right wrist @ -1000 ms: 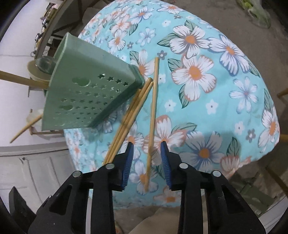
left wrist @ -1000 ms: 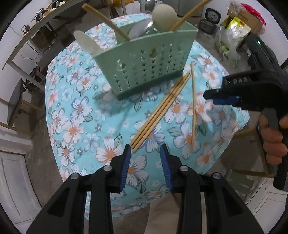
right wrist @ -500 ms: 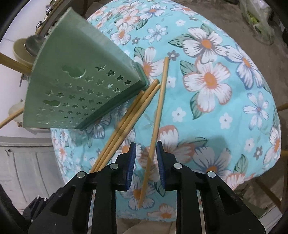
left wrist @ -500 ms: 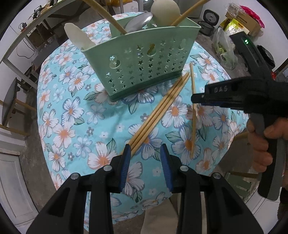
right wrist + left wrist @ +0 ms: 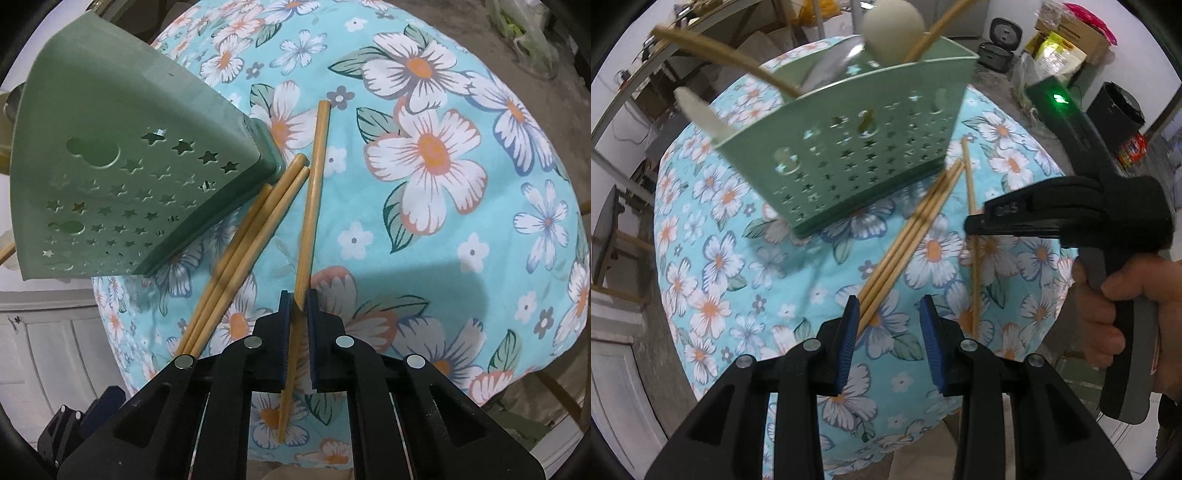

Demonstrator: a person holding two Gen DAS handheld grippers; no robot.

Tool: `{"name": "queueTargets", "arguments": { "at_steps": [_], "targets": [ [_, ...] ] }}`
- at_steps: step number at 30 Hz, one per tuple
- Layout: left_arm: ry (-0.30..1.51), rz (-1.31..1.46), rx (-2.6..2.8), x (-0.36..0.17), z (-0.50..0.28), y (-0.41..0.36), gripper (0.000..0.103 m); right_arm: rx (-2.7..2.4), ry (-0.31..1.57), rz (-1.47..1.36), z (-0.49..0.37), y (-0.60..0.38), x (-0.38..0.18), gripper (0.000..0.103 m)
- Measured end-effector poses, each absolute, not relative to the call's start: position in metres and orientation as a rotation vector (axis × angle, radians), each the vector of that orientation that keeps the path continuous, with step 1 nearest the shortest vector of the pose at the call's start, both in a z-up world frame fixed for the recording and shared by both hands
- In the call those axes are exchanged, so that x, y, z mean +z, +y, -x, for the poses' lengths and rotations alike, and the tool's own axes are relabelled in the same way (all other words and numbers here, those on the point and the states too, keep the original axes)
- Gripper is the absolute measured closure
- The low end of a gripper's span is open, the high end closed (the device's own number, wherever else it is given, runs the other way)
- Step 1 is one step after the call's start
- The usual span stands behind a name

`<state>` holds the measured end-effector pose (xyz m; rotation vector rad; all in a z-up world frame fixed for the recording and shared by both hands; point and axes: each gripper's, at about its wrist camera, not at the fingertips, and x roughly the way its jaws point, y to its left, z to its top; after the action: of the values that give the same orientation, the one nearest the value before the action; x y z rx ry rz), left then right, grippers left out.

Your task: Organize utensils

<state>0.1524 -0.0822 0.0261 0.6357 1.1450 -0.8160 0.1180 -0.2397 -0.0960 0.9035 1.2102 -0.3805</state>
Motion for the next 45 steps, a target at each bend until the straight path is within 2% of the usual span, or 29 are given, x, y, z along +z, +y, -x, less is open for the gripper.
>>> {"name": "queueTargets", "arguments": {
  "at_steps": [13, 21, 29, 37, 45],
  "targets": [
    [1.086, -0.729, -0.88, 0.021, -0.134, -0.107, 0.071, -0.323, 1.171, -1.017, -0.101, -0.265, -0.106, 0.099],
    [0.973, -0.808, -0.95, 0.013, -0.13, -0.134, 0.071, -0.379, 1.192, -1.019, -0.065, -0.291, -0.098, 0.099],
    [0.882, -0.91, -1.002, -0.007, -0.132, -0.158, 0.077, -0.397, 1.212, -1.028, -0.04, -0.308, -0.099, 0.099],
    [0.822, -1.028, -1.023, -0.03, -0.128, -0.167, 0.089, -0.399, 1.211, -1.037, -0.044, -0.296, -0.1, 0.099],
    [0.84, -1.12, -0.994, -0.056, -0.13, -0.173, 0.09, -0.388, 1.216, -1.047, -0.042, -0.3, -0.101, 0.098]
  ]
}}
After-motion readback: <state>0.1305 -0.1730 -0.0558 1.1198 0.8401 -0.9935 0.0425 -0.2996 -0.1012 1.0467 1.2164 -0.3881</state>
